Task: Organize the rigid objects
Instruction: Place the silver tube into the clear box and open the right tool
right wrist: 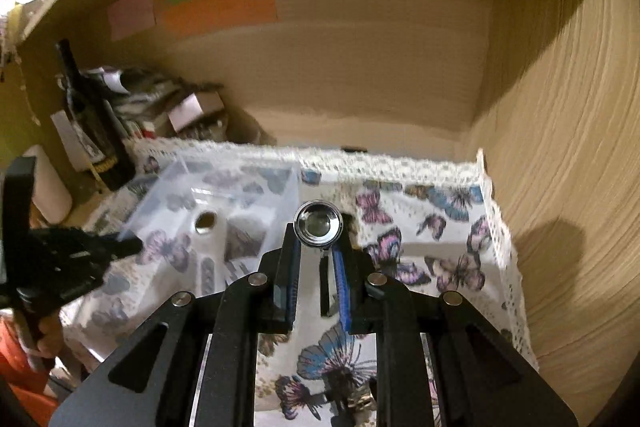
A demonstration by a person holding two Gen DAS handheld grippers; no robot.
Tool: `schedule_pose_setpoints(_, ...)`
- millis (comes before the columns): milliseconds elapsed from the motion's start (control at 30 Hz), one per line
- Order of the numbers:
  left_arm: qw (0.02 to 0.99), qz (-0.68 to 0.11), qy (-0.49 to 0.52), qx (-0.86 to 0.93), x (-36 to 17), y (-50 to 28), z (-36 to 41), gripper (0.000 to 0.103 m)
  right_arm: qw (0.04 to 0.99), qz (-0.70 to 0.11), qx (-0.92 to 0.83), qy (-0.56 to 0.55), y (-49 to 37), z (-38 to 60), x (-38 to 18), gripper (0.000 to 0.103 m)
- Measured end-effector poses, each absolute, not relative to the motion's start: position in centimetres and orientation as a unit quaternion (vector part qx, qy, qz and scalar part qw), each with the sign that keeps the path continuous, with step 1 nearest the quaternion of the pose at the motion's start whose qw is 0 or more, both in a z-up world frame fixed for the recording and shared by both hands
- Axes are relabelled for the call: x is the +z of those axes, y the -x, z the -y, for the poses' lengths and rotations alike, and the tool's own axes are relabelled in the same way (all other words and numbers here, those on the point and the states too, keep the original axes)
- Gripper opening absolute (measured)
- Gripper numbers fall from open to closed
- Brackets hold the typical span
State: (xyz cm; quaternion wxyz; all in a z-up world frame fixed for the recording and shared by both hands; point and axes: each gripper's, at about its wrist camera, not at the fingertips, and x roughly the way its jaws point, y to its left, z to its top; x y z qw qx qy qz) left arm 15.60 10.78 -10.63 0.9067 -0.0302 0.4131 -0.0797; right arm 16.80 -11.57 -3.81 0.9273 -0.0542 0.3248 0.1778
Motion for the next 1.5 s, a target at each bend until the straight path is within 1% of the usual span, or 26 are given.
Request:
schedule_pose_setpoints(333,0.907,-0.412,0.030,-0.080,-10.6,-15.6,-10.8,0.013,0.938,-0.265,0.219,0.051,-15.6,9.5,-0.2,0.014)
schedule_pose_setpoints(567,0.907,-0.412,0.030,-0.081,-10.6,-15.6,-10.8,0.012,0.932,-0.254,0.253,0.062,-15.3,7.3,0.2,0.014)
schedule_pose_setpoints(900,0.907,-0.412,0.031,-0.082,-10.6,-15.6,-10.6,0.013,0.906,-0.324,0.259,0.088,-17.7,4.2,-4.4,0.014)
schedule_pose_setpoints(1033,0.907,-0.412,0.031,-0.081,-10.6,-15.6,-10.7,0.013,0.899,-0.344,0.241,0.121,-18.7,3.1,-6.3,0.014)
schedule_pose_setpoints(1267,0.907,-0.412,0.031,-0.081,-10.6,-15.6,-10.7,0.012,0.883,-0.377,0.234,0.155,-20.1,1.9,-8.4,0.014)
schedule_pose_setpoints(1500,0.907,-0.412,0.027,-0.080,-10.6,-15.6,-10.5,0.012,0.863,-0.407,0.244,0.174,-19.6,1.6,-10.0,0.015)
